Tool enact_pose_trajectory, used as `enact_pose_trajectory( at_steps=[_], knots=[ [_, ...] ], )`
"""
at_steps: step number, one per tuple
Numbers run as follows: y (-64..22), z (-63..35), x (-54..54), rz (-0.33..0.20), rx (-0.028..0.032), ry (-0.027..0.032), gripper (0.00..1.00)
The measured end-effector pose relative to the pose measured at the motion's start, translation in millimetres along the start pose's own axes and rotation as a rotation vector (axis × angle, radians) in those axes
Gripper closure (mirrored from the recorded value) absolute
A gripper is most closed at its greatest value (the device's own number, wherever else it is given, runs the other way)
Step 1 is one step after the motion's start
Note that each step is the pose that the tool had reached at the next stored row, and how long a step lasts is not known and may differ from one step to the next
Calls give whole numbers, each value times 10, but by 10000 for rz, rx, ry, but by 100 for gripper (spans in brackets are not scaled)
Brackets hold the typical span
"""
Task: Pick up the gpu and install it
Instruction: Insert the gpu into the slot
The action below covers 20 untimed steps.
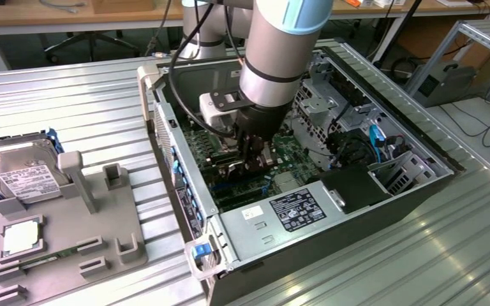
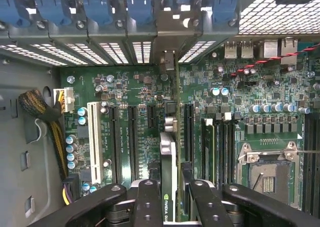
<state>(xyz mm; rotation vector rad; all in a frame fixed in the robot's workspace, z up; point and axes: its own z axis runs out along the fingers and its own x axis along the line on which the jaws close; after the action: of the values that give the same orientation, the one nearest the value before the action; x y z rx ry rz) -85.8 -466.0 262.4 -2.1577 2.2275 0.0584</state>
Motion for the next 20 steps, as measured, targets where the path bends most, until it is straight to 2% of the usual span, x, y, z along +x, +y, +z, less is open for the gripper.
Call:
enact_pose_trajectory(
  at_steps=[14,15,16,20],
  knots=[
    [12,14,-13,2,0,-3,73],
    [11,20,-15,2,6,-16,72],
    [12,18,-14,2,4,-11,66],
    [12,14,-13,1,1,-3,66]
  ],
)
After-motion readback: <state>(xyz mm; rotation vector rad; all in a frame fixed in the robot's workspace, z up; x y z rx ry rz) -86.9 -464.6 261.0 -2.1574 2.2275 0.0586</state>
